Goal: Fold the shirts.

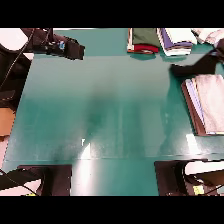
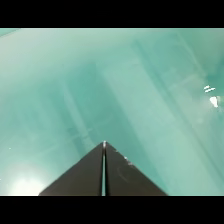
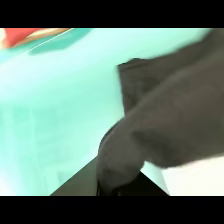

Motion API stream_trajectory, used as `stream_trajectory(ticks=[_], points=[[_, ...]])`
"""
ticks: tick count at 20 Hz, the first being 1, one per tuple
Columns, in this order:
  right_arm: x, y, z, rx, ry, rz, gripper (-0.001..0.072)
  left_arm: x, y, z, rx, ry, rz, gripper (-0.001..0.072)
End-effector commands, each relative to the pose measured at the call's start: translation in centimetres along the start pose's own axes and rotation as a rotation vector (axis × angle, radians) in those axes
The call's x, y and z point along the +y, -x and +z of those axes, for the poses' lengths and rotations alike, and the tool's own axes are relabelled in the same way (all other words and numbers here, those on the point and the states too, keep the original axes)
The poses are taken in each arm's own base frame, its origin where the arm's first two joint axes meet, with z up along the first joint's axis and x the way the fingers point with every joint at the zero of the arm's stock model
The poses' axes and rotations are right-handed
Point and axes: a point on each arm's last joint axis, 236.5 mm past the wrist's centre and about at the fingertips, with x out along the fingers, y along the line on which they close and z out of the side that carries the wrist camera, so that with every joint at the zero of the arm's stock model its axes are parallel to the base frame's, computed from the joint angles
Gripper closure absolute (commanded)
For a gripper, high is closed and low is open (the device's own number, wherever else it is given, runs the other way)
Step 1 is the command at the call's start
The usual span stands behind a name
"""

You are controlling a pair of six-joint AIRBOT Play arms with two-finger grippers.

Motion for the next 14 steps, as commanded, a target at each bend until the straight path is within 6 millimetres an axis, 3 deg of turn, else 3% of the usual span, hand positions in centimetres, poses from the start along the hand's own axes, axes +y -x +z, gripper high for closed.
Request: stream_trajectory(ticks=[1,3,6,8,11,14], points=[[-2.7,2.9,1.6,-0.074,-0.071,-0.011,0.0695,-0.2,0.0,0.0,-0.002,0.008,-0.006,0.0687],[-1.4,4.7,3.6,-0.136,-0.034,-0.002,0.0695,-0.1,0.0,0.0,0.002,0.008,-0.006,0.0688],[1.5,9.2,7.4,-0.265,0.046,0.006,0.0695,-0.2,0.0,-0.1,0.005,0.008,-0.006,0.0687],[3.1,12.1,8.9,-0.335,0.088,0.0,0.0695,-0.2,0.0,-0.2,0.009,0.008,-0.006,0.0687],[2.8,14.4,8.0,-0.365,0.095,-0.053,0.0695,-0.2,0.0,-0.3,0.014,0.007,-0.006,0.0687],[0.0,16.0,5.5,-0.339,0.101,-0.178,0.0695,-0.2,0.0,-0.7,0.028,-0.001,-0.006,0.0687]])
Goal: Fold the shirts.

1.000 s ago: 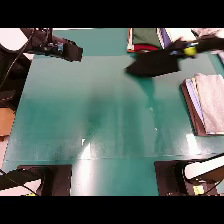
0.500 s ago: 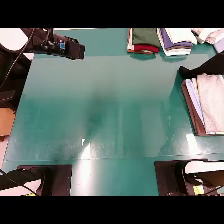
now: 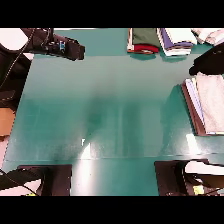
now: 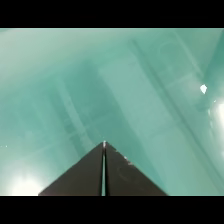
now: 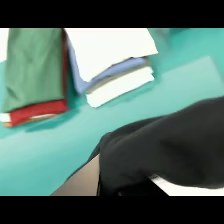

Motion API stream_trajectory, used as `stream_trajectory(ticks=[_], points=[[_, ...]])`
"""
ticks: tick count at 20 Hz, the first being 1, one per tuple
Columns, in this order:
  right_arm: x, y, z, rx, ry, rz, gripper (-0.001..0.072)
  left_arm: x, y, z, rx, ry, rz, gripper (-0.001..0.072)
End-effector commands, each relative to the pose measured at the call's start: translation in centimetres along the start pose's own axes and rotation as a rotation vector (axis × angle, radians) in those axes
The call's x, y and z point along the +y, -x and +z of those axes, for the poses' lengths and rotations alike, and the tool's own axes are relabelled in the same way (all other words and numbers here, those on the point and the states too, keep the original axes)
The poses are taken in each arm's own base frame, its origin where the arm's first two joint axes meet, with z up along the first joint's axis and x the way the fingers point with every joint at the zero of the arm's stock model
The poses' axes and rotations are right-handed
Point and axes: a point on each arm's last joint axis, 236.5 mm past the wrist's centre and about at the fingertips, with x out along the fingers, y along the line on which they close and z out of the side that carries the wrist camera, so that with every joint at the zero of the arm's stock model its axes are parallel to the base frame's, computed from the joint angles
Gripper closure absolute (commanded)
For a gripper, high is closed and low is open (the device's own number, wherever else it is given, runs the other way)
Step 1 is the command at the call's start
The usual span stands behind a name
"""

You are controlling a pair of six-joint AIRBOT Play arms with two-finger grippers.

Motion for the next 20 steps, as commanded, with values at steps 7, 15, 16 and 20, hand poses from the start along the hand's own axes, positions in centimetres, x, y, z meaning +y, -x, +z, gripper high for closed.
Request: stream_trajectory(ticks=[7,15,16,20], points=[[-11.7,7.4,-12.3,0.25,-0.045,-0.381,0.0694,0.0,0.0,-0.6,0.023,-0.034,0.0,0.0687],[-18.1,10.7,-24.3,0.411,-0.304,-0.519,0.0128,0.0,0.0,-0.6,0.027,-0.035,0.0,0.0687],[-17.5,10.7,-23.2,0.37,-0.311,-0.498,0.0129,0.0,-0.1,-0.6,0.027,-0.034,0.0,0.0687],[-8.0,7.5,-15.5,0.185,-0.218,-0.194,0.013,0.0,-0.3,-0.7,0.026,-0.031,-0.001,0.0687]])
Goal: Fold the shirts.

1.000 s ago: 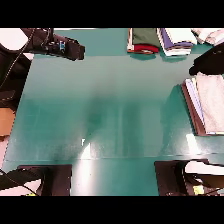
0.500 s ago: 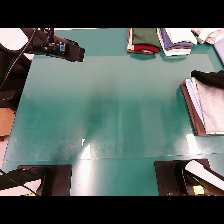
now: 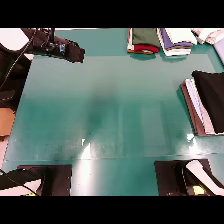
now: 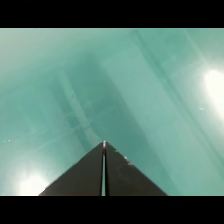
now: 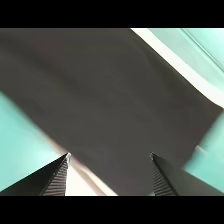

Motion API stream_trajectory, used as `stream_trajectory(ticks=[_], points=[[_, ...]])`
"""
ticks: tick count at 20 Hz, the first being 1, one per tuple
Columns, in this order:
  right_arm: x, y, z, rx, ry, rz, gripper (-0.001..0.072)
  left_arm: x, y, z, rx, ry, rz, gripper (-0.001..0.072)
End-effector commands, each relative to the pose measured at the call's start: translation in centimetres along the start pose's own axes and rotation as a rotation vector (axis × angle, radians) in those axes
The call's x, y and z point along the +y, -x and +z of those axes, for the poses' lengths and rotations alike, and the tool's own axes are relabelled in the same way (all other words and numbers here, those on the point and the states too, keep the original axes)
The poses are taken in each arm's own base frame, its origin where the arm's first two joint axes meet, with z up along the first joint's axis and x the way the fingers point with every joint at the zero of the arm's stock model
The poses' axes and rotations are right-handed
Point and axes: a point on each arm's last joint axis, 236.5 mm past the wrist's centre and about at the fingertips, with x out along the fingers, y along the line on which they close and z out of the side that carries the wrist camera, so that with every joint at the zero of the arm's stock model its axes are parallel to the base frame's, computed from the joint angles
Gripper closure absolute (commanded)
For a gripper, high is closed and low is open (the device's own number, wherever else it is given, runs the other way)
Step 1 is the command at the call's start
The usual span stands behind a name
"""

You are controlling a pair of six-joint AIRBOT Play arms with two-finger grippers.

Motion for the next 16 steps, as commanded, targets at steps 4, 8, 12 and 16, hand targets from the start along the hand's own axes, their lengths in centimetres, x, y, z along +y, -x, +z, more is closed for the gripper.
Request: stream_trajectory(ticks=[4,8,12,16], points=[[20.6,4.0,-0.3,-0.074,0.339,0.454,0.013,0.1,-0.1,0.3,-0.015,-0.001,0.004,0.0686],[30.7,4.6,-7.7,0.064,0.621,0.63,0.0143,0.1,-0.1,0.4,-0.017,0.0,0.004,0.0687],[36.3,4.6,-14.0,0.143,0.862,0.676,0.0583,0.1,-0.1,0.4,-0.016,0.0,0.004,0.0687],[38.9,4.5,-16.9,0.136,1.025,0.655,0.0695,0.1,-0.1,0.4,-0.016,0.0,0.004,0.0686]])
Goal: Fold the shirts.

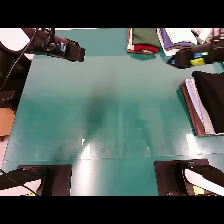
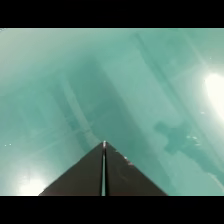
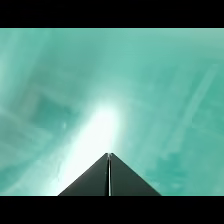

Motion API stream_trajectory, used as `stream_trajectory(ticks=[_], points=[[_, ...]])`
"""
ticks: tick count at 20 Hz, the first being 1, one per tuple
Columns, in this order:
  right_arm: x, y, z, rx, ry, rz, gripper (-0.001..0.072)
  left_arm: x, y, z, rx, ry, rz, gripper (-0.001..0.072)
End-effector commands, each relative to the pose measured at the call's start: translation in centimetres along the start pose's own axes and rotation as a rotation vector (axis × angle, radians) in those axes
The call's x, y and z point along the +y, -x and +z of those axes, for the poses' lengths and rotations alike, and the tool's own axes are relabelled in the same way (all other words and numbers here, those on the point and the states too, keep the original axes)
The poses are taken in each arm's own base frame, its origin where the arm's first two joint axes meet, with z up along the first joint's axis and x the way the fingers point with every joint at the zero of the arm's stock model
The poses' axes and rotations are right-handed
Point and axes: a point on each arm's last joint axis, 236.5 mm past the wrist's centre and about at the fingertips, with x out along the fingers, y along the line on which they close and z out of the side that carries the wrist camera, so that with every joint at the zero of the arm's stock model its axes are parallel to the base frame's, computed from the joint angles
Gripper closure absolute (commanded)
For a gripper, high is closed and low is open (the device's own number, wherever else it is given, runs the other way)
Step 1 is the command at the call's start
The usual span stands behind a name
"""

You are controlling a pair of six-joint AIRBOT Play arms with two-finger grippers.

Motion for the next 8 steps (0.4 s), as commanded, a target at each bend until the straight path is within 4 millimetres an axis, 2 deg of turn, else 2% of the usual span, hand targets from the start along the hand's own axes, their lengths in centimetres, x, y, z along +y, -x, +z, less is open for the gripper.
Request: stream_trajectory(ticks=[1,8], points=[[3.14,-2.27,0.09,0.047,0.135,-0.004,0.0694,0.0,0.0,0.01,0.0,0.0,0.0,0.0686],[3.65,-3.02,0.2,0.059,0.139,0.011,0.0694,0.0,0.0,0.01,0.0,0.0,0.0,0.0686]])
